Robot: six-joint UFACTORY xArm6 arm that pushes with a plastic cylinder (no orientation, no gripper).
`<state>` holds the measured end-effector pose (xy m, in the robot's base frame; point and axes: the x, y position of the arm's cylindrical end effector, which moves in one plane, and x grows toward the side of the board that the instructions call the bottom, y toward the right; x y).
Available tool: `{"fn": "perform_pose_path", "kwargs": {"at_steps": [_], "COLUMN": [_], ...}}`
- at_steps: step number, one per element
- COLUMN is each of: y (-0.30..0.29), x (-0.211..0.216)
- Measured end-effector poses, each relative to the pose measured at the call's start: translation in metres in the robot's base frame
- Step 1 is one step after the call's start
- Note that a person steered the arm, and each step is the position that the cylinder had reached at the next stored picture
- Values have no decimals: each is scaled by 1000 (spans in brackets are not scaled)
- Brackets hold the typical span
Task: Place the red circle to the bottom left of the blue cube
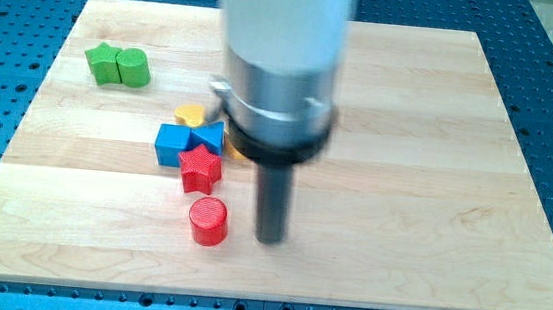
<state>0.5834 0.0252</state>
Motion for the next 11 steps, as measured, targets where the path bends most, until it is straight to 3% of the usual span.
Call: {"fn": "perform_pose_path", "kwargs": {"at_steps": [1,3,4,5,6,7,8,9,11], "y": [-12,-98,-143,-160,-181,-176,-174,-210,-206], "x": [25,-21,-22,2,-16,-38,-22,-14,-51]}}
